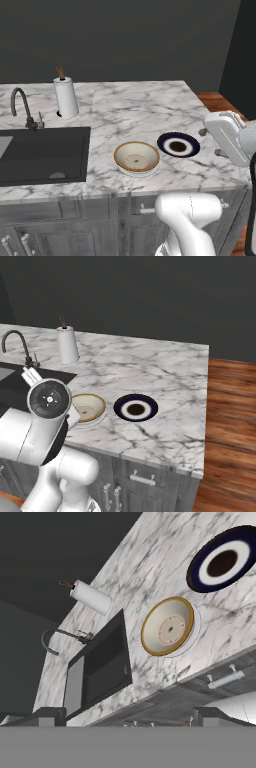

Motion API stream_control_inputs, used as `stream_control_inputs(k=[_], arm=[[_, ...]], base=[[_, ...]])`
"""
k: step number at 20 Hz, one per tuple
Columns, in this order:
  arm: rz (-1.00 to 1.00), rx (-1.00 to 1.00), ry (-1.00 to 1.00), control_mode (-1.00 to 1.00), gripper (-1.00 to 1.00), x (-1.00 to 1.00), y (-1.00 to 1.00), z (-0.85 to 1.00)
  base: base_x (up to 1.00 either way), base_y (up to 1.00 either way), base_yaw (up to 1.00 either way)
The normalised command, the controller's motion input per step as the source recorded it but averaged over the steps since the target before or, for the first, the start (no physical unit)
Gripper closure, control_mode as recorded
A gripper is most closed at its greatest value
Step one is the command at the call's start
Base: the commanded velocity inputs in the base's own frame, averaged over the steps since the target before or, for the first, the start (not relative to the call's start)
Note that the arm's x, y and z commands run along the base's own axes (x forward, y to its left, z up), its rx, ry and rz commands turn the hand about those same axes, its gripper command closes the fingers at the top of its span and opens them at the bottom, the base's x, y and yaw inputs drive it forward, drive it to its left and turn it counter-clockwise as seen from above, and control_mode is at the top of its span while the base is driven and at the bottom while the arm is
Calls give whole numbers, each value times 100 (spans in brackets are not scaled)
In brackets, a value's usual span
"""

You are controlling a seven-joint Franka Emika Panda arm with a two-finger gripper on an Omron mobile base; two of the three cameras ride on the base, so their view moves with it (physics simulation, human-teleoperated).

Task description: Move the bowls from the cabinet to the plates on the dining table.

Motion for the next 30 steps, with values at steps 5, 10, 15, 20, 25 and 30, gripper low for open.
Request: stream_control_inputs(k=[5, 10, 15, 20, 25, 30], arm=[[0, -4, -2, -100, -100, -24, -1, 31], [0, -1, 0, -100, -100, -21, 0, 31], [0, 0, 0, 100, -100, -13, 0, 17], [0, 0, 0, 100, -100, 0, 0, 0], [0, 0, 0, 100, -100, 0, 0, 0], [0, 0, 0, 100, -100, 0, 0, 0]], base=[[0, 0, 0], [0, 0, 0], [-11, -2, 0], [-27, -8, -4], [-8, 4, -3], [-12, 1, -16]])
